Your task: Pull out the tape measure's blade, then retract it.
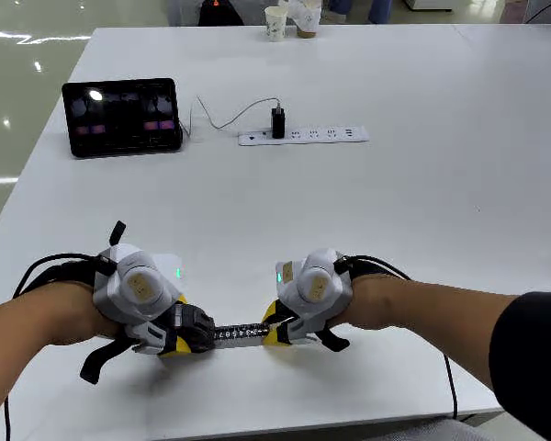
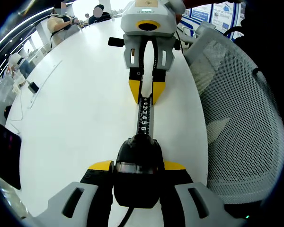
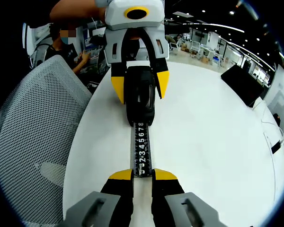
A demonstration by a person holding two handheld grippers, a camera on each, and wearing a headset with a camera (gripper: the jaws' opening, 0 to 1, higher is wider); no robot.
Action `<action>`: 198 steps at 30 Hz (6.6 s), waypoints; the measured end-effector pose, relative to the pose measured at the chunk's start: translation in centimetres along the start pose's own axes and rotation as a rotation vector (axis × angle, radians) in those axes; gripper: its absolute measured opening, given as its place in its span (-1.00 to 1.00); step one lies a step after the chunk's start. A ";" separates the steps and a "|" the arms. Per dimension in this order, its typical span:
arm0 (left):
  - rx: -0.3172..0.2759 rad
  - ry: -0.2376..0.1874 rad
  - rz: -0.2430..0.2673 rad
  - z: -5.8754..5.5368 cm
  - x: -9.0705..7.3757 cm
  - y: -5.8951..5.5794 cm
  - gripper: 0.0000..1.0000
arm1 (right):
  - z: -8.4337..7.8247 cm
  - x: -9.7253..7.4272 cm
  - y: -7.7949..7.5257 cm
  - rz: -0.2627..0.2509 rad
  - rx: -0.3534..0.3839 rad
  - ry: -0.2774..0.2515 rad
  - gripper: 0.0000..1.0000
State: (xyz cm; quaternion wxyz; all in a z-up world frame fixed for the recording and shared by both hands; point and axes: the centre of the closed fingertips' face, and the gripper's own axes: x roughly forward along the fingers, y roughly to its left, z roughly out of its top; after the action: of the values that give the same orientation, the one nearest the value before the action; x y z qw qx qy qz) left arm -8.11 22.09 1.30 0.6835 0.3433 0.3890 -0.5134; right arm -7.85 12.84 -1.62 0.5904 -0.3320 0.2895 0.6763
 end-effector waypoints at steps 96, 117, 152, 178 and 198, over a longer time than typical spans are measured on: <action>-0.002 -0.004 0.006 -0.1 0.1 0.0 -0.35 | -5.5 -4.2 0.0 -0.019 0.045 0.046 -0.80; 0.005 -0.011 0.015 0.0 0.0 0.0 -0.36 | -6.1 -4.9 0.0 -0.019 0.050 0.051 -0.80; 0.000 -0.011 0.014 -0.1 0.2 0.1 -0.36 | -7.9 -6.2 -0.1 -0.017 0.066 0.062 -0.80; 0.000 -0.015 0.017 0.0 0.1 0.0 -0.36 | -9.7 -7.5 0.1 -0.027 0.064 0.082 -0.80; 0.000 -0.015 0.019 0.1 0.1 0.0 -0.37 | -11.5 -8.6 0.0 -0.042 0.093 0.089 -0.80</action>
State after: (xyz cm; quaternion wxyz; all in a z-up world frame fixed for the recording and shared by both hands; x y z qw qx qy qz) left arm -8.06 21.98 1.25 0.6912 0.3432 0.3804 -0.5097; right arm -5.91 -1.36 -1.82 0.6058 -0.3400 0.3395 0.6341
